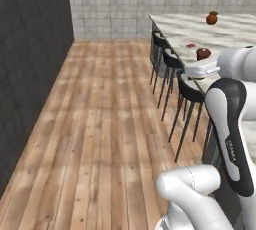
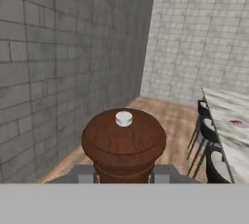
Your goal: Retrieve the shaker from the cabinet and place it next the steak on a plate on the dining table.
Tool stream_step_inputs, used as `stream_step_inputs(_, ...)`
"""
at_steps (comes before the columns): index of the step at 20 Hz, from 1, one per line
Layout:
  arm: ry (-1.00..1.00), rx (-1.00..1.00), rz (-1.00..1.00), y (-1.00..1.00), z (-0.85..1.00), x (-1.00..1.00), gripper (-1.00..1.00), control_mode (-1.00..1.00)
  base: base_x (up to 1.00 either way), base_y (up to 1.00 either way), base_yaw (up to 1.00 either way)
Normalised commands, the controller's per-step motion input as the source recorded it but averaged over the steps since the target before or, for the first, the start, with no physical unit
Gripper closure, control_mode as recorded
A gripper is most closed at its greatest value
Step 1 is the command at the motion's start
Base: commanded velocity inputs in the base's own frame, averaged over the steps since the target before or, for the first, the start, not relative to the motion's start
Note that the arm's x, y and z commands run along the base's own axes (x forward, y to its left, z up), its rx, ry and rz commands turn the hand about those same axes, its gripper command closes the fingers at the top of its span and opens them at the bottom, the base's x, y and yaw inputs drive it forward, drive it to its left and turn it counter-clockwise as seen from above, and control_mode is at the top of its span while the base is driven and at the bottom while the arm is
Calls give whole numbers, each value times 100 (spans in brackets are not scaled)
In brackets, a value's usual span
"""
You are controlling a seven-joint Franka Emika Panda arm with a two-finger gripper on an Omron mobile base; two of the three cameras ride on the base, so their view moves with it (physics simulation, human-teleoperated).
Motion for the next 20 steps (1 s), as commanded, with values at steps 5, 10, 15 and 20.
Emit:
stream_step_inputs(5, 0, 0, 0, 0, 0, 0, 100, 100, 100, 55, -61)
stream_step_inputs(10, 0, 0, 0, 0, 0, 0, 100, 100, 100, 44, -53)
stream_step_inputs(15, 0, 0, 0, 0, 0, 0, 100, 100, 100, 48, -49)
stream_step_inputs(20, 0, 0, 0, 0, 0, 0, 100, 100, 100, 62, -49)
